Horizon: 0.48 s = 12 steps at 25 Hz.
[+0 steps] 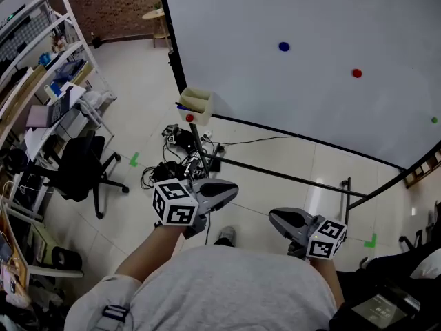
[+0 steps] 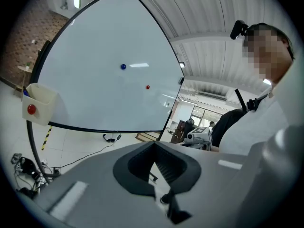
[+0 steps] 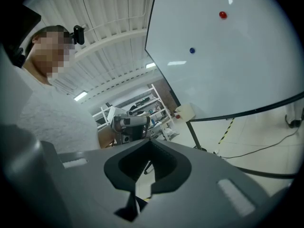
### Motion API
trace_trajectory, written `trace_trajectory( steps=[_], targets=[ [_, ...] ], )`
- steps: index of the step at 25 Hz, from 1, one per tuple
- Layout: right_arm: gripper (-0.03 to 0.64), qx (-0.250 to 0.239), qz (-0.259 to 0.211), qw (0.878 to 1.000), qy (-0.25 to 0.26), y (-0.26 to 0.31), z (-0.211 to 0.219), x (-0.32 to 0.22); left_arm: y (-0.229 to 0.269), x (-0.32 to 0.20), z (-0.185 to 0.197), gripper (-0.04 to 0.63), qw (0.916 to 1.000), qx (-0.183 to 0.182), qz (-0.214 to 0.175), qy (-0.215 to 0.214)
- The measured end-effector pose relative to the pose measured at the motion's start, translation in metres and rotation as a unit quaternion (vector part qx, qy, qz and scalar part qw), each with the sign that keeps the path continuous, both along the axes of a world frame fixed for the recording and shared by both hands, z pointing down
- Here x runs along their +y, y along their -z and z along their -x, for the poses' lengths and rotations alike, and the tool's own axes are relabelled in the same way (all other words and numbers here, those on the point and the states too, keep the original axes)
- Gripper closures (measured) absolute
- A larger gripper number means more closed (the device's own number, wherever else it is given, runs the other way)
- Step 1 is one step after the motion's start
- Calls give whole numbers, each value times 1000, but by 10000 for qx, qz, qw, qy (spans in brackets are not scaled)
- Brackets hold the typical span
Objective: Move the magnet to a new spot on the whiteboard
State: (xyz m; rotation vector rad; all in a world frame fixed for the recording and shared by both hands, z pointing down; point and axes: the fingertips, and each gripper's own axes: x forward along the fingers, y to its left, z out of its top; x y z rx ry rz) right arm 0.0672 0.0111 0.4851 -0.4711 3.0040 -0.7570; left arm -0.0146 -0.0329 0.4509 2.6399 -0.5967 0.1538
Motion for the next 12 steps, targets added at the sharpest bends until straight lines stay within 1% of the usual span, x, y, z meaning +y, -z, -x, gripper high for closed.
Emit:
trace_trajectory(
  steps=[4, 6, 9, 12],
  targets=[
    [614, -49, -394, 9987, 319, 9, 26, -40, 1, -57, 17, 612, 9999, 66, -36, -111],
    [614, 10, -506, 9976, 469, 6, 40, -61, -3, -87, 24, 612, 9997, 65, -61, -221],
    [614, 335, -649, 9964, 421, -3, 60, -100, -3, -128, 34, 612, 9990, 62, -114, -438],
    [614, 435, -732, 9961, 243, 0, 74, -132, 2, -158, 40, 612, 9975, 44, -199, -682]
  ],
)
